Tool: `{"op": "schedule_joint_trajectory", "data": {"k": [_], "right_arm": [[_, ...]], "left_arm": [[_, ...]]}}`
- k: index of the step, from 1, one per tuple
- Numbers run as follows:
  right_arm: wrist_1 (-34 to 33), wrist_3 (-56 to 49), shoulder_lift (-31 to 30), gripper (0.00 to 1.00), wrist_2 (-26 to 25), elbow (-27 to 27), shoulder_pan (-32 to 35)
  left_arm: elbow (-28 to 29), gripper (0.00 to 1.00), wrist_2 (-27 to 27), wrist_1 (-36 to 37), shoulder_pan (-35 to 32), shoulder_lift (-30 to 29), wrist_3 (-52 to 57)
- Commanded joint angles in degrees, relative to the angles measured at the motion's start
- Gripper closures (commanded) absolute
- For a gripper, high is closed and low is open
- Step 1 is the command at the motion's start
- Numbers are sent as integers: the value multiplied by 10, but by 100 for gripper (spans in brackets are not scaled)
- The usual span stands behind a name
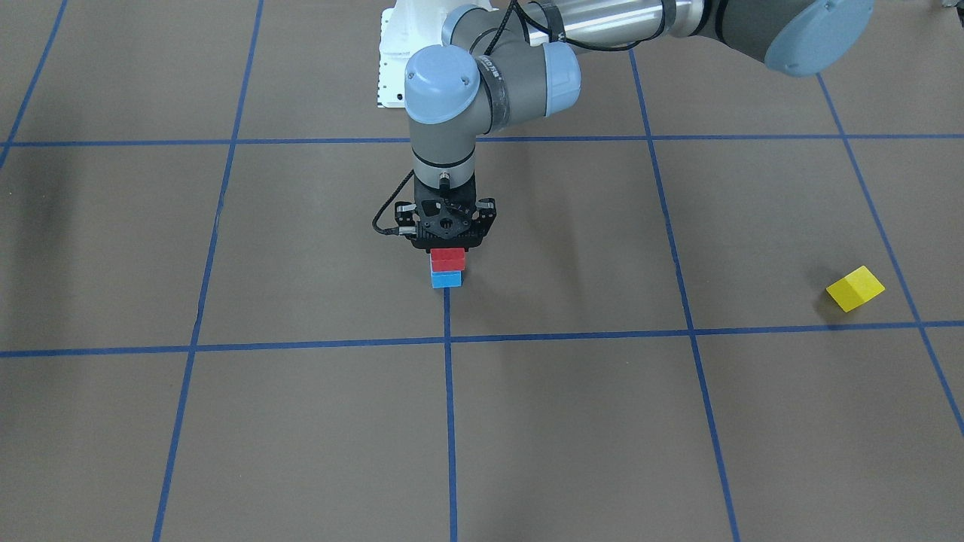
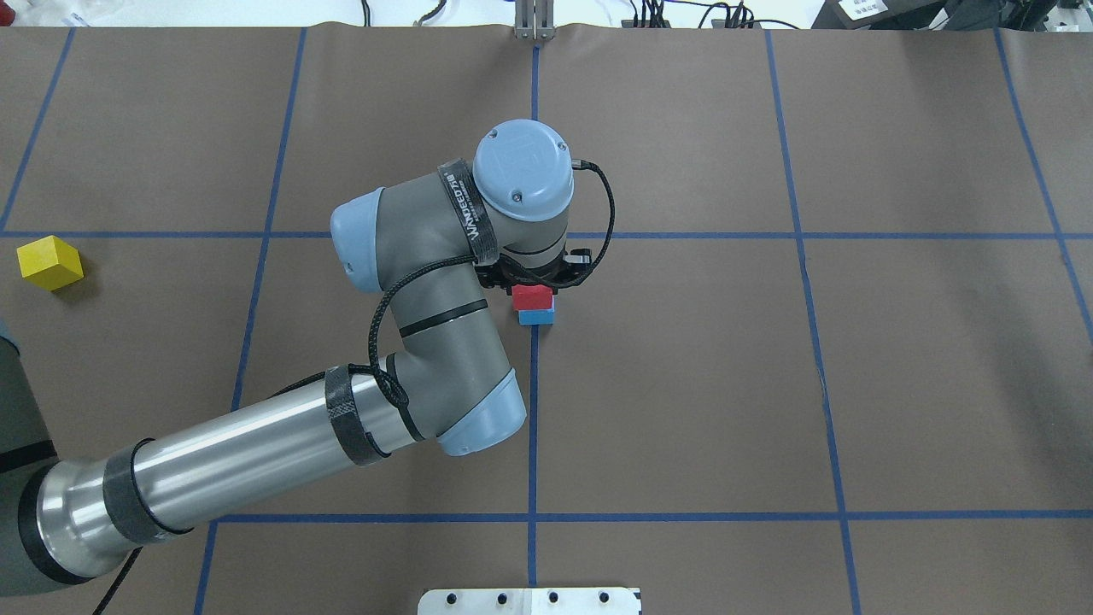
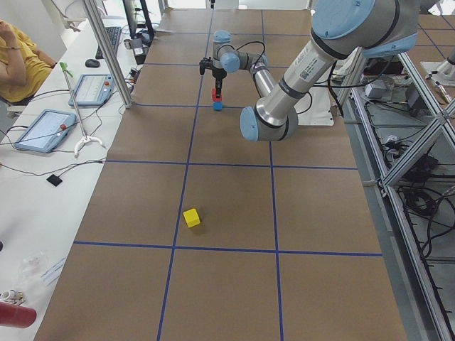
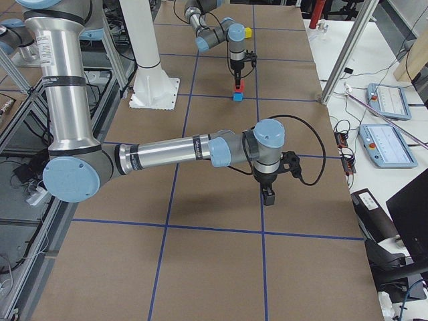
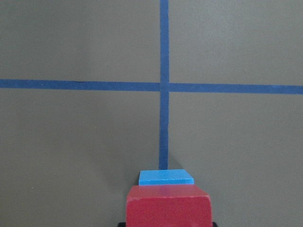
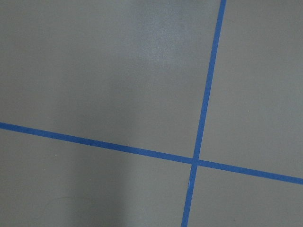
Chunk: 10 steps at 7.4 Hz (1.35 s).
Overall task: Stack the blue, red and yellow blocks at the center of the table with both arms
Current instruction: 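Carry the red block with the left gripper onto the blue block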
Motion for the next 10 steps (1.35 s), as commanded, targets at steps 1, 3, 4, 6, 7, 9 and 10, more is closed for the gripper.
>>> {"op": "schedule_joint_trajectory", "data": {"k": [1,3,4,6,7,9,10], "right_arm": [[0,-1,-1,0,0,-1,0],[-1,-1,-1,0,0,1,0],[0,-1,-1,0,0,1,0],[0,-1,-2,0,0,1,0],[0,-1,-2,0,0,1,0],[0,-1,-2,0,-1,1,0],[0,-1,-2,0,-1,-1,0]], "left_arm": [[3,74,0,0,0,-1,-1],[4,66,0,1,0,-3,-5],[4,58,0,0,0,-3,-5],[5,45,0,0,1,-3,-5],[4,34,0,0,1,-3,-5],[2,0,1,0,1,-2,-3],[-11,0,-1,2,-1,-1,6]]}}
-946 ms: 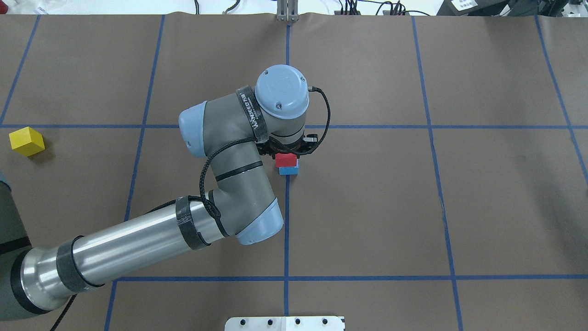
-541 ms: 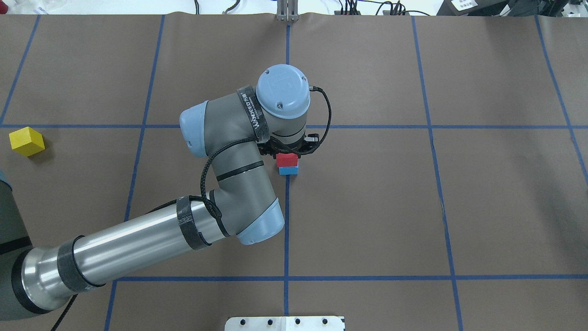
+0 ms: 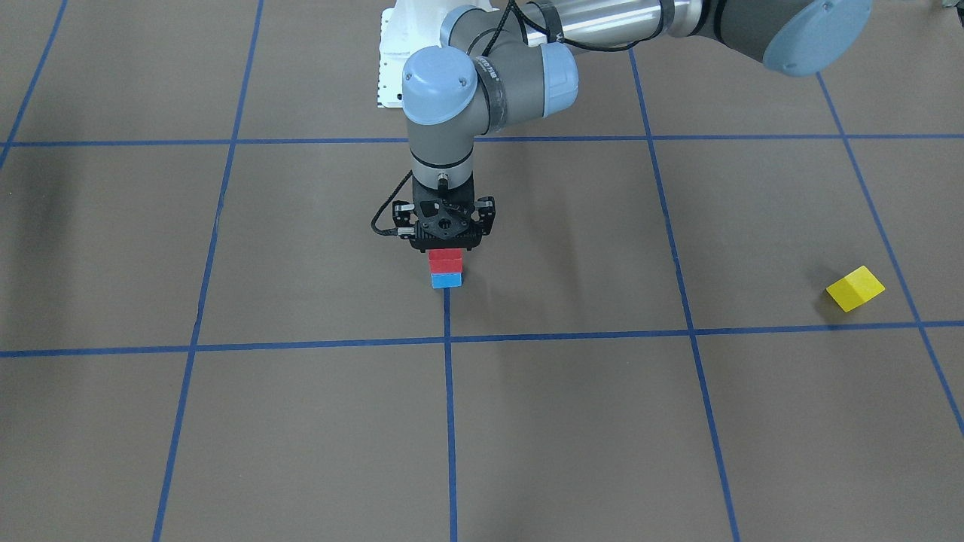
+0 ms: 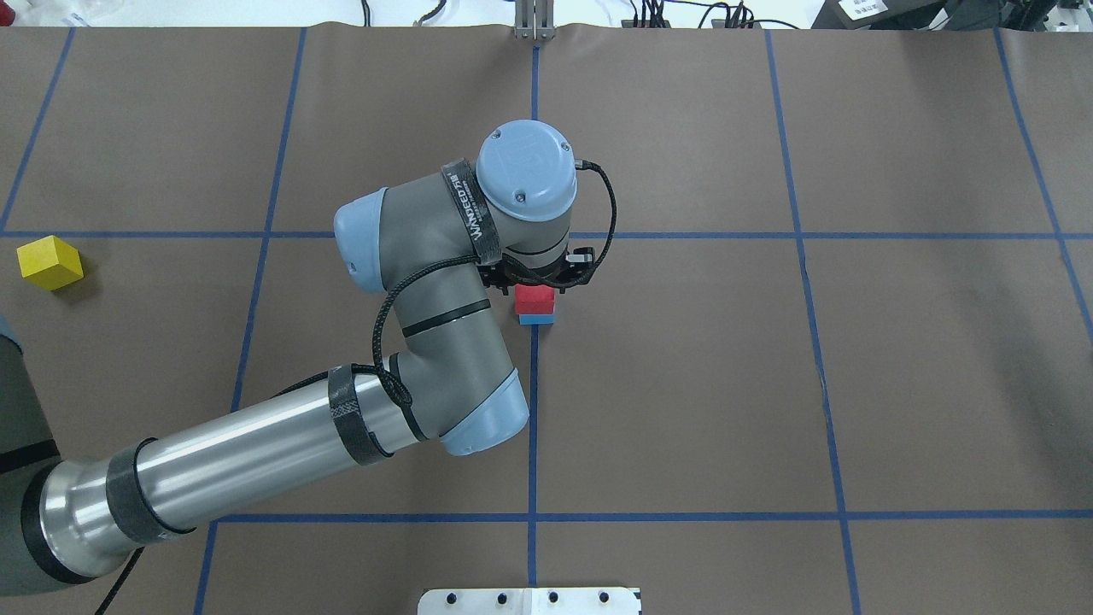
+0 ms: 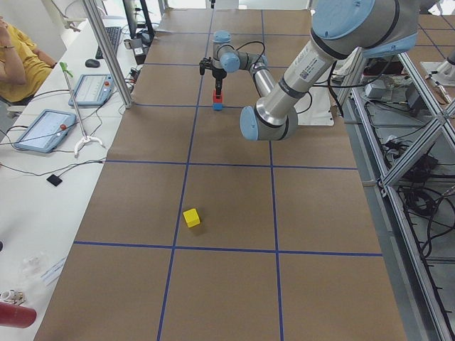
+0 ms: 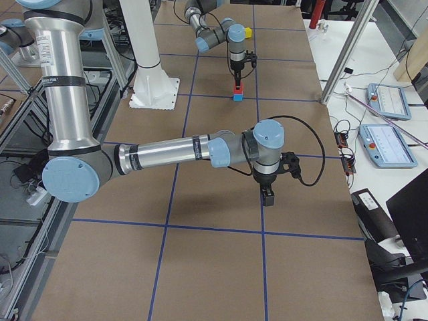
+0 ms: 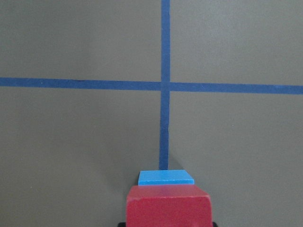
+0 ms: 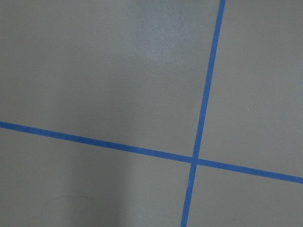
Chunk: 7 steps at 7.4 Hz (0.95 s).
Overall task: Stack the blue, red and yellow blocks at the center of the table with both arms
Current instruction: 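Open the left gripper and lift away from the red block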
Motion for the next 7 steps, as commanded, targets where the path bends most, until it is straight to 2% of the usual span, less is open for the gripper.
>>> {"op": "schedule_joint_trajectory", "data": {"k": [1,3,4,5,7], "right_arm": [[0,-2,-1,0,0,-2,0],[0,-3,-2,0,0,-2,0],[1,-3,-3,0,0,-2,0],[2,-3,-4,0,0,-2,0],[2,-3,-5,0,0,-1,0]], "left_arm": [[-55,0,-5,21,-22,16,68],[-219,0,-74,58,-99,163,199],[-276,0,-108,56,-149,247,302],[-291,0,-134,48,-208,313,427],[-280,0,-164,12,-323,415,662]]}}
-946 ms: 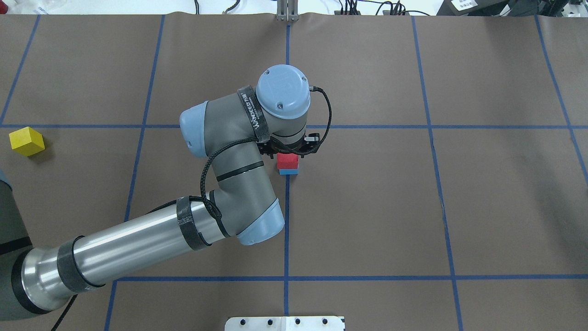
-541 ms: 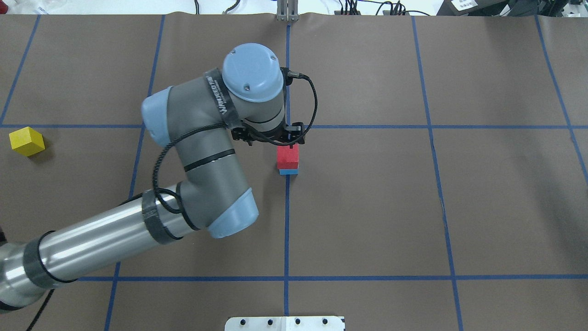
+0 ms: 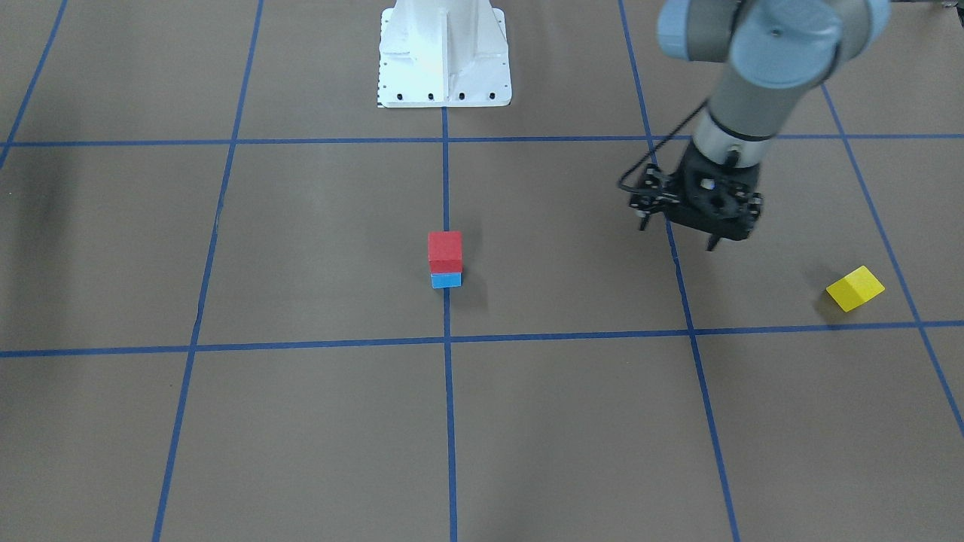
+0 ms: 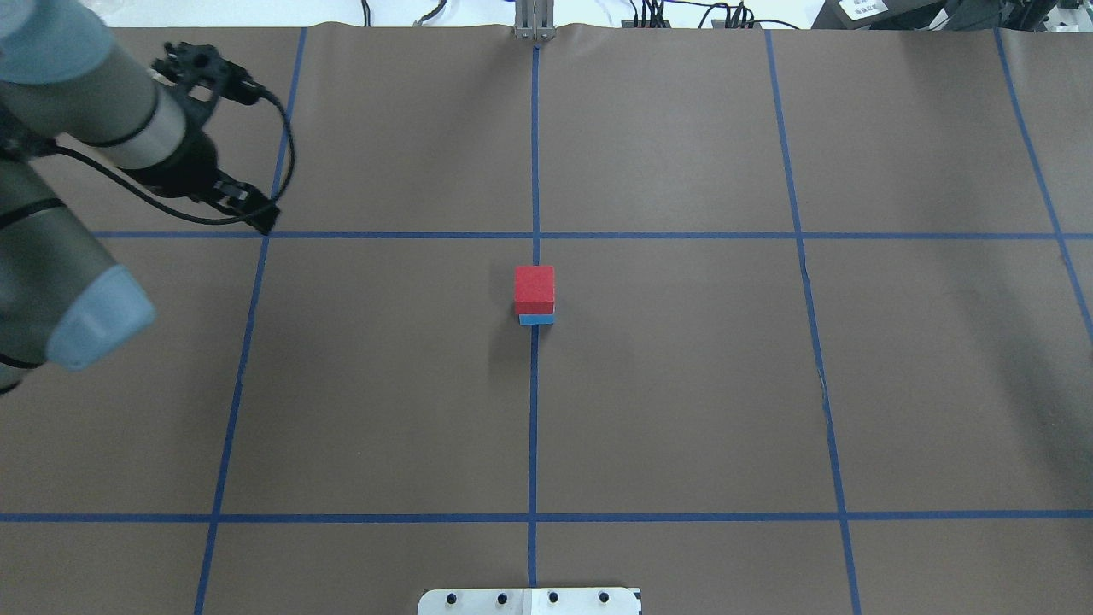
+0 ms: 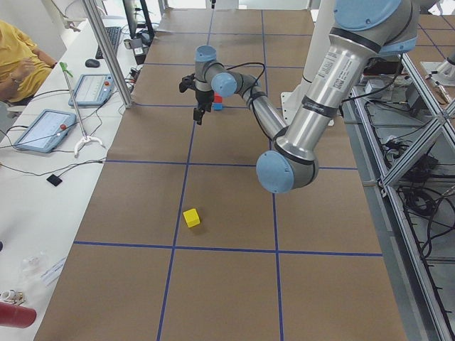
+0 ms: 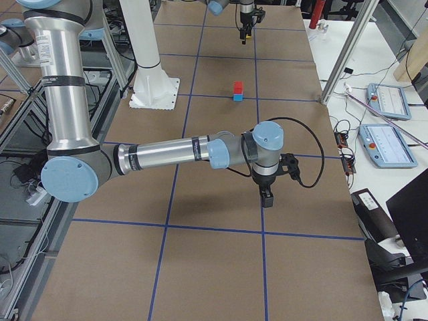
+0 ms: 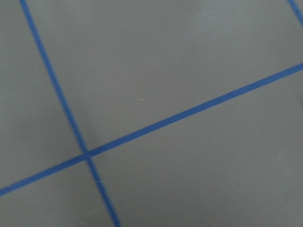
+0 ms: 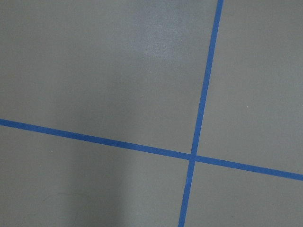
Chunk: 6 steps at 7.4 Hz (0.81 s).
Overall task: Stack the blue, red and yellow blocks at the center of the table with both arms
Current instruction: 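Open the left gripper and lift away from the red block, then lower the left gripper onto the yellow block and grasp it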
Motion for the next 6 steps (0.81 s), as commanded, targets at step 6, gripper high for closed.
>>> {"op": "schedule_joint_trajectory", "data": {"k": [6], "right_arm": [[0,3,1,0,1,0,0]], "left_arm": [[325,0,-159,-462,-146,146,331]]}}
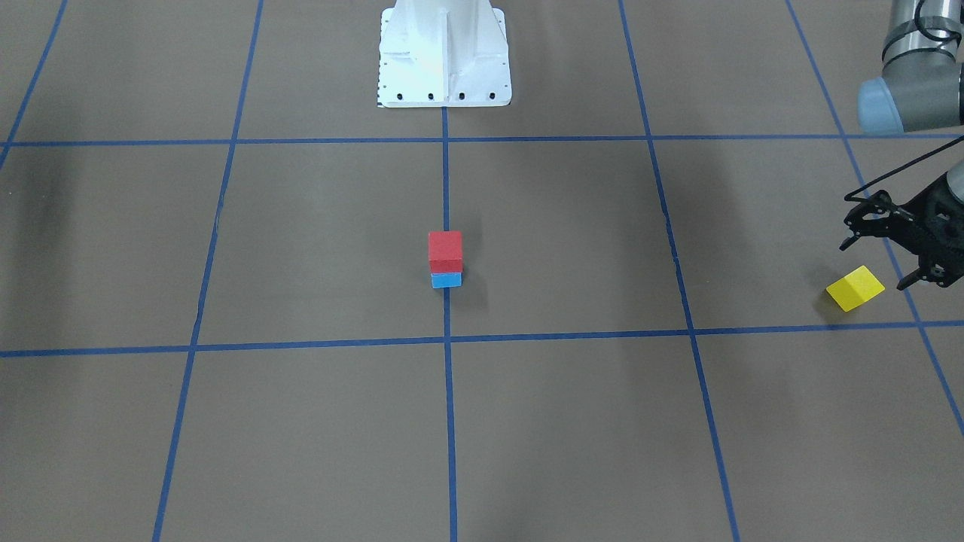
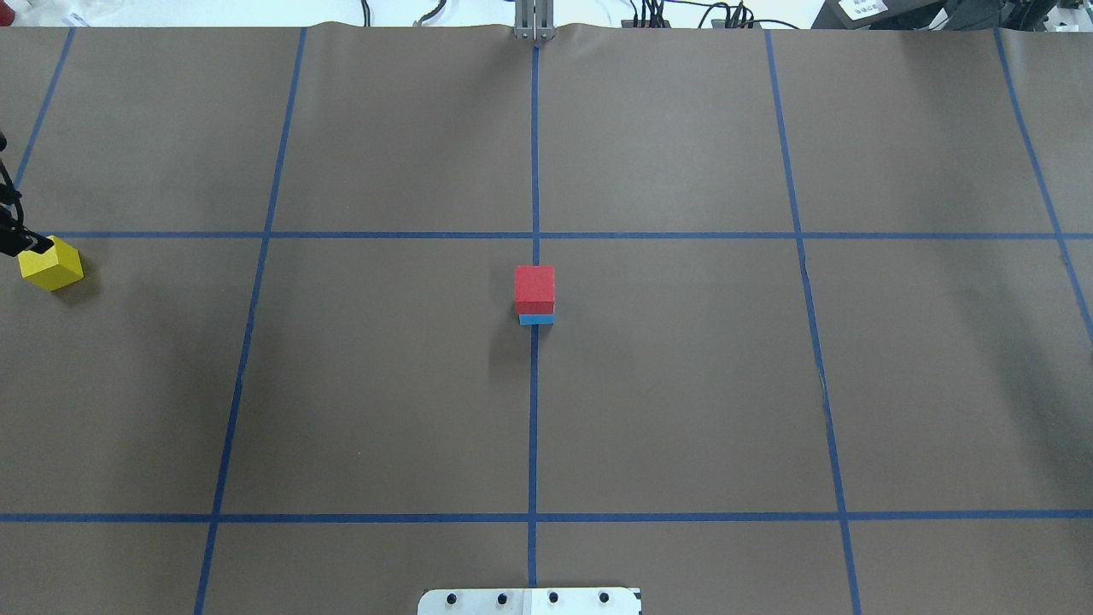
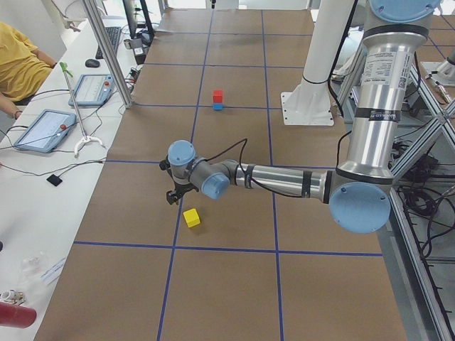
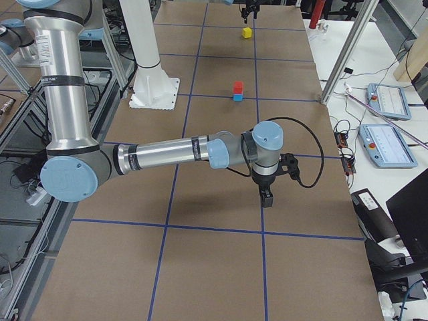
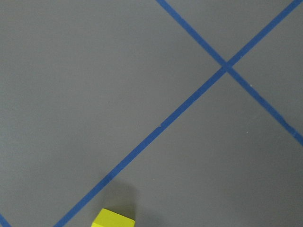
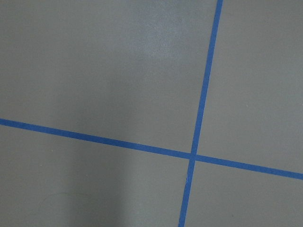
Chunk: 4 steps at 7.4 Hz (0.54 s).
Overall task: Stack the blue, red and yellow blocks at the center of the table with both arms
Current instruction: 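Lower the left gripper onto the yellow block and grasp it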
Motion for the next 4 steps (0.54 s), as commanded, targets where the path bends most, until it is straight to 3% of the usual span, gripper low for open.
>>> {"op": "schedule_joint_trajectory", "data": {"k": [1,4], "right_arm": [[0,0,1,0,0,0,0],[0,0,1,0,-1,0,0]], "left_arm": [[68,0,-17,-96,0,3,3],[85,0,-15,-97,4,5,4]]}}
